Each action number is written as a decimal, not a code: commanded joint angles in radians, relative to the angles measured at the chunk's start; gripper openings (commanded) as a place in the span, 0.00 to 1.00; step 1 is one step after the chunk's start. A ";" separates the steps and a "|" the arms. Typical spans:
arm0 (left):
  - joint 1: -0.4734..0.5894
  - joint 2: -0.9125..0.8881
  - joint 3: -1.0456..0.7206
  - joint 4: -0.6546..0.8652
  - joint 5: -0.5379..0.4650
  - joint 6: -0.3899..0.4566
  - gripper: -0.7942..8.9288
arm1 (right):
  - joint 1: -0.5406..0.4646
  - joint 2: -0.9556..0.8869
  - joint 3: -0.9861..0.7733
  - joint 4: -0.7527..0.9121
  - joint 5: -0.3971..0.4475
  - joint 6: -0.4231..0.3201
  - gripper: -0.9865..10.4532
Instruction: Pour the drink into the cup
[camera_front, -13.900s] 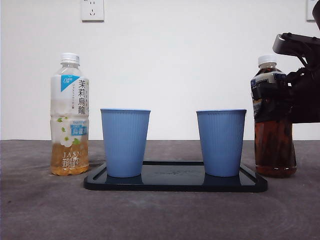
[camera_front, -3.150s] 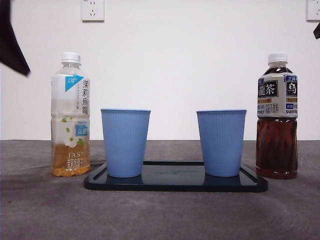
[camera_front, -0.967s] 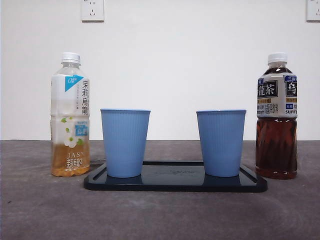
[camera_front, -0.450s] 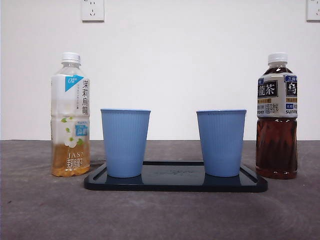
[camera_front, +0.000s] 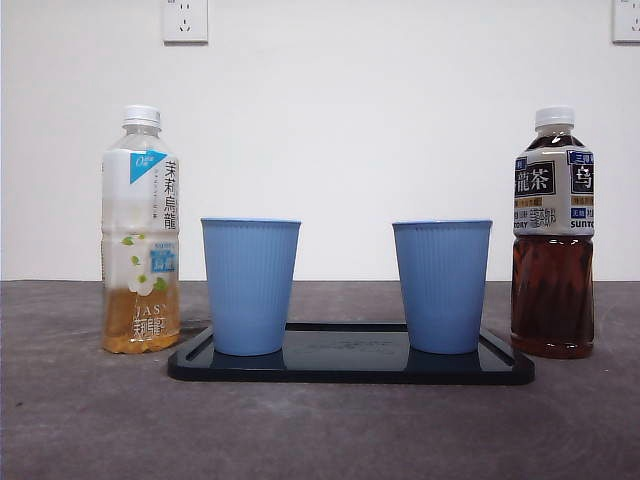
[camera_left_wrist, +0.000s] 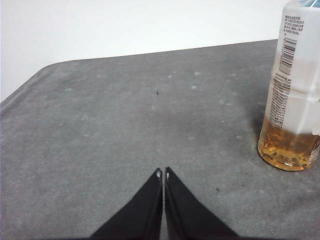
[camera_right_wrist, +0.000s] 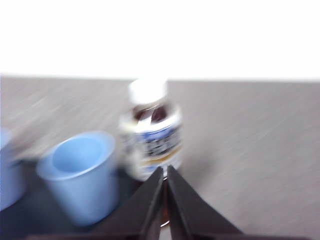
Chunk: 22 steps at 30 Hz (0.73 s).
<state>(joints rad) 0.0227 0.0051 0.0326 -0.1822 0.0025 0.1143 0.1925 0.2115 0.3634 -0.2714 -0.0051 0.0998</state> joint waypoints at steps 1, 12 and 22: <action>0.002 -0.002 -0.019 -0.008 0.000 0.000 0.09 | -0.080 -0.065 -0.090 0.089 -0.005 -0.061 0.09; 0.002 -0.002 -0.019 -0.008 0.000 0.000 0.09 | -0.195 -0.208 -0.297 0.169 0.006 -0.085 0.09; 0.002 -0.002 -0.019 -0.007 0.000 0.000 0.09 | -0.196 -0.208 -0.355 0.132 0.006 -0.080 0.09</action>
<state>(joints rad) 0.0227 0.0051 0.0326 -0.1822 0.0029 0.1139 -0.0021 0.0044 0.0158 -0.1452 -0.0002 0.0227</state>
